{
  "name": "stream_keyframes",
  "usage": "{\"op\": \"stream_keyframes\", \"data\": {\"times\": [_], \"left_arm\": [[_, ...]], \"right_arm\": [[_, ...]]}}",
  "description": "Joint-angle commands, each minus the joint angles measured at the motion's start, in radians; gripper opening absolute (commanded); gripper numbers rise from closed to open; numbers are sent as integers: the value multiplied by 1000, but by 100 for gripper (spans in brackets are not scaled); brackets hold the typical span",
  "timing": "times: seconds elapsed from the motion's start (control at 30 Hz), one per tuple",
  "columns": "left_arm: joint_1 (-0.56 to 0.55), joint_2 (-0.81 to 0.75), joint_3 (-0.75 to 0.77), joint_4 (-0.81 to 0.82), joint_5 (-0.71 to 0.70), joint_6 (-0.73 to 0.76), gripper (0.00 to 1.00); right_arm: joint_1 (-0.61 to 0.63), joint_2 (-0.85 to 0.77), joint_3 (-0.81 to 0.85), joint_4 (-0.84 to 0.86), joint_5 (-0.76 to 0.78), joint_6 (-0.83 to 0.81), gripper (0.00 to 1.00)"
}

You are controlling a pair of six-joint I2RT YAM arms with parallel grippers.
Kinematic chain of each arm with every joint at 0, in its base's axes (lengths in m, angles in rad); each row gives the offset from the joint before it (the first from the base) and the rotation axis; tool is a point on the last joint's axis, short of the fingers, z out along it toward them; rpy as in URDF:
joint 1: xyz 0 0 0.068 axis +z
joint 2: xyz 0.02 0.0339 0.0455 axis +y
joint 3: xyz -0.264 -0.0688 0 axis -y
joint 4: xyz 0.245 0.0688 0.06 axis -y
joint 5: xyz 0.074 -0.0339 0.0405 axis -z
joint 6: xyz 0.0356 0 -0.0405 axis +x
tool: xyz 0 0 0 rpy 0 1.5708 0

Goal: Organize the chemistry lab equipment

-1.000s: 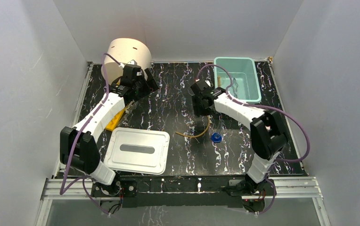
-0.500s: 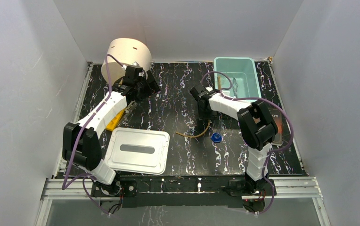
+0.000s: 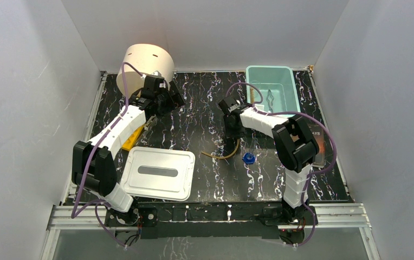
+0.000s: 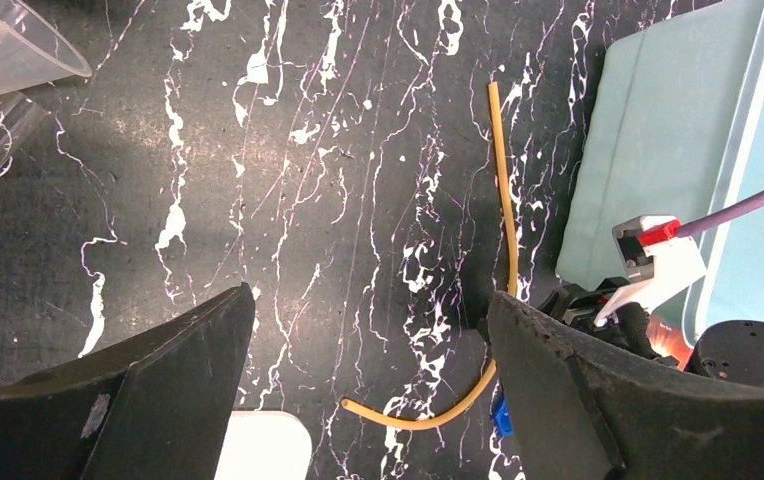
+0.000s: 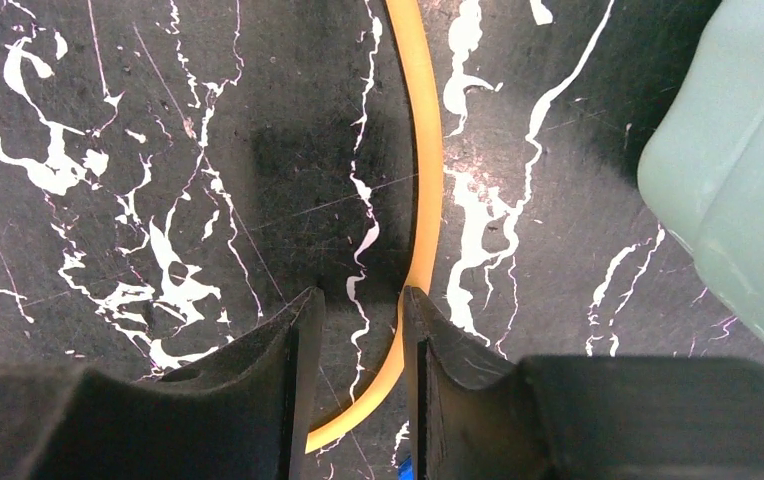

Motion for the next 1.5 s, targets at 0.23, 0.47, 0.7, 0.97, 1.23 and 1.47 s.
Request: {"op": "stream_keyframes", "data": {"times": [0.23,0.47,0.7,0.97,1.23,1.47], "left_arm": [[5,12,36,6,24,13,86],[4,13,29,6,27,8,86],[4,20,35,8,27,11,86],[4,17,40,2,26,15,85],[4,6,49,-10,9,23,85],[5,1,58,-8,3,26,85]], "right_arm": [[-1,-38,0,28,49,-14,35],[-1,-86,-53,37,158,34,44],[-21,-56,-100,88,40,34,35],[-45,-25,-102,111,-40,29,6],[-48,-73,47,82,-42,-36,0],[-54,-109,300,42,-86,-97,0]]}}
